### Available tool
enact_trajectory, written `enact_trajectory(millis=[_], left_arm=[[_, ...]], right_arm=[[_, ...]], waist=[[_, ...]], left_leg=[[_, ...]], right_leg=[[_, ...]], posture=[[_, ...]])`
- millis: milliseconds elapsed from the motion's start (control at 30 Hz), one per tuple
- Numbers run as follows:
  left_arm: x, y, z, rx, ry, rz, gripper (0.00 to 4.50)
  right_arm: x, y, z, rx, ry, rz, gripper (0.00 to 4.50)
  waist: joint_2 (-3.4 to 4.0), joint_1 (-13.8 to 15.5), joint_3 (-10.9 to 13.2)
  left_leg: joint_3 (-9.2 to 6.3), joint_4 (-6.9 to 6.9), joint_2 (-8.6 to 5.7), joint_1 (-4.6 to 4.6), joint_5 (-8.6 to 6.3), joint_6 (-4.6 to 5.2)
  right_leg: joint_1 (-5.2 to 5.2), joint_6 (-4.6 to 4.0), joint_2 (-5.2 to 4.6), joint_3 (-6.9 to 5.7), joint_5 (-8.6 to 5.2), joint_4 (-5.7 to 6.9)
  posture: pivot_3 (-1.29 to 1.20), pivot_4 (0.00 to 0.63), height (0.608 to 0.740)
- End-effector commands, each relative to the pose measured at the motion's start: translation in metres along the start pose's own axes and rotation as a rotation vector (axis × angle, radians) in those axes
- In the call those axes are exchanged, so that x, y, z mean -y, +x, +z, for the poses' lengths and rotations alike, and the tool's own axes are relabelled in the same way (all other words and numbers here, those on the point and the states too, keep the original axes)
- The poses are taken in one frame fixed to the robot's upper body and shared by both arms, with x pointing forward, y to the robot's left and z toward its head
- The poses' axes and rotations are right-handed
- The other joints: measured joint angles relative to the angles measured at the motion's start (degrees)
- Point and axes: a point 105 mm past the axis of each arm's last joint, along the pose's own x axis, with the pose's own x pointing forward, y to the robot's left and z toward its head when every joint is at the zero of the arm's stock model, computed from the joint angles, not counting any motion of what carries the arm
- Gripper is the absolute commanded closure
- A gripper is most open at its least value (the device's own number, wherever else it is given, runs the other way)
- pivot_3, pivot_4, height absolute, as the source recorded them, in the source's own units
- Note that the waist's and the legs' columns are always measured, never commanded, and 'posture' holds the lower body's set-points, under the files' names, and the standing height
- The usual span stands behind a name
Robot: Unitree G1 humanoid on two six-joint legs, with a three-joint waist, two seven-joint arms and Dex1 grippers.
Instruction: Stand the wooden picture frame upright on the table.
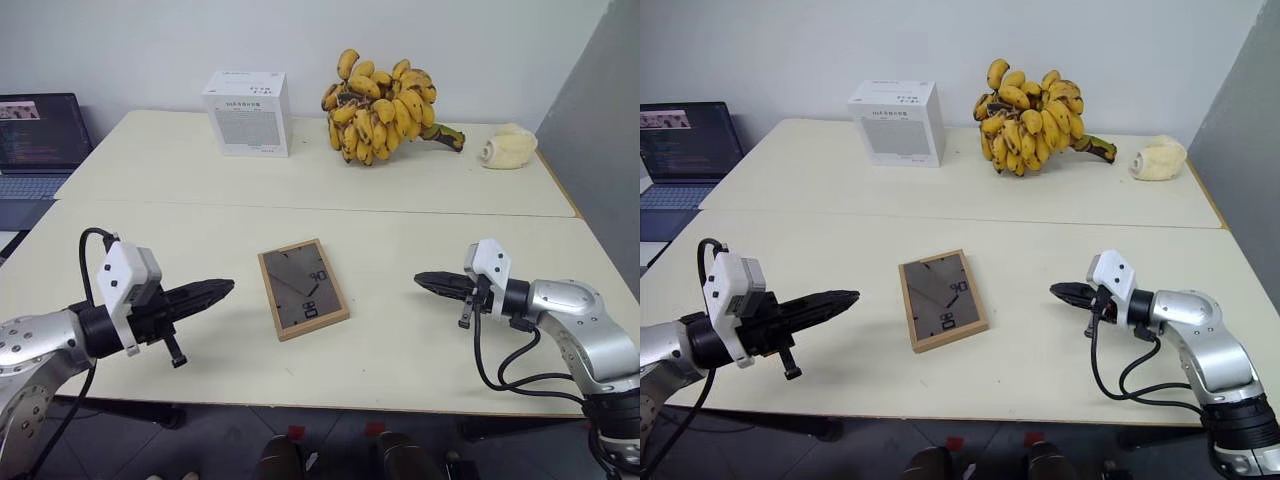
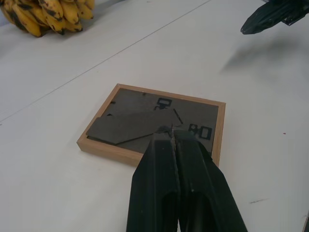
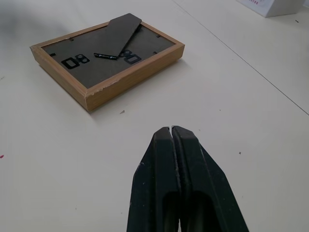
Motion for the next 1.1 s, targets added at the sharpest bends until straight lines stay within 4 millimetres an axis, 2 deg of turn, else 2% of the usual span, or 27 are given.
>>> enact_trajectory(millis=[33, 167, 233, 300, 400, 500, 667, 867, 1100], left_arm=[[-0.010, -0.011, 0.002, -0.002, 0.030, 0.096, 4.50], [-0.054, -0.034, -0.036, -0.083, -0.035, 0.420, 4.50], [-0.075, -0.048, -0.064, -0.169, -0.042, 0.574, 4.50], [-0.085, -0.055, -0.082, -0.226, -0.049, 0.651, 4.50], [-0.094, -0.049, -0.097, -0.242, -0.067, 0.694, 4.50], [-0.098, -0.030, -0.103, -0.241, -0.075, 0.674, 4.50], [-0.094, 0.020, -0.106, -0.241, -0.072, 0.551, 4.50], [-0.076, 0.086, -0.095, -0.196, -0.066, 0.346, 4.50], [-0.050, 0.143, -0.076, -0.136, -0.023, 0.153, 4.50]], right_arm=[[0.003, 0.004, 0.009, 0.027, -0.043, -0.008, 4.45], [0.006, 0.016, 0.004, 0.017, -0.060, -0.044, 4.45], [0.006, 0.028, 0.000, 0.008, -0.080, -0.072, 4.45], [0.005, 0.037, -0.004, -0.002, -0.099, -0.084, 4.45], [0.001, 0.048, -0.010, -0.015, -0.109, -0.102, 4.45], [0.001, 0.051, -0.011, -0.010, -0.102, -0.121, 4.45], [0.005, 0.049, -0.011, -0.010, -0.088, -0.160, 4.45], [0.013, 0.043, -0.010, -0.011, -0.067, -0.222, 4.45], [0.013, 0.043, -0.010, -0.002, -0.045, -0.247, 4.45]], waist=[[0.00, -0.01, 0.00], [0.02, -0.14, -0.01], [0.00, -0.18, -0.02], [-0.01, -0.25, -0.02], [-0.03, 0.14, -0.03], [-0.05, 0.74, -0.03], [-0.06, 1.08, -0.04], [-0.07, 1.09, -0.05], [-0.07, 1.08, -0.05]], left_leg=[[0.00, 0.00, 0.00, 0.00, 0.00, 0.00], [0.01, 0.01, 0.00, 0.10, 0.00, 0.00], [0.01, 0.03, 0.02, 0.12, 0.01, 0.01], [0.00, 0.07, 0.02, 0.12, 0.01, 0.00], [0.01, 0.10, -0.01, 0.08, 0.01, 0.00], [-0.01, 0.15, -0.04, 0.05, 0.01, -0.01], [-0.04, 0.28, -0.04, 0.06, 0.01, -0.01], [-0.05, 0.37, -0.04, 0.04, 0.01, -0.01], [-0.10, 0.45, -0.07, 0.02, 0.01, 0.00]], right_leg=[[0.00, 0.00, 0.00, 0.01, 0.00, 0.00], [0.04, 0.00, 0.00, 0.02, 0.00, 0.06], [0.00, -0.02, 0.04, 0.02, -0.01, 0.18], [-0.03, -0.02, 0.05, 0.02, -0.01, 0.25], [-0.03, -0.02, 0.03, 0.02, -0.01, 0.26], [-0.02, -0.01, 0.00, -0.01, 0.00, 0.29], [0.01, -0.10, 0.01, -0.05, 0.07, 0.40], [0.04, -0.12, 0.03, -0.06, 0.13, 0.44], [0.08, -0.17, 0.04, -0.08, 0.18, 0.46]], posture=[[0.00, 0.150, 0.740], [0.00, 0.150, 0.740], [0.00, 0.150, 0.740], [0.00, 0.150, 0.740], [0.00, 0.150, 0.740], [0.00, 0.150, 0.740], [0.00, 0.150, 0.740], [0.00, 0.150, 0.740], [0.00, 0.150, 0.740]])
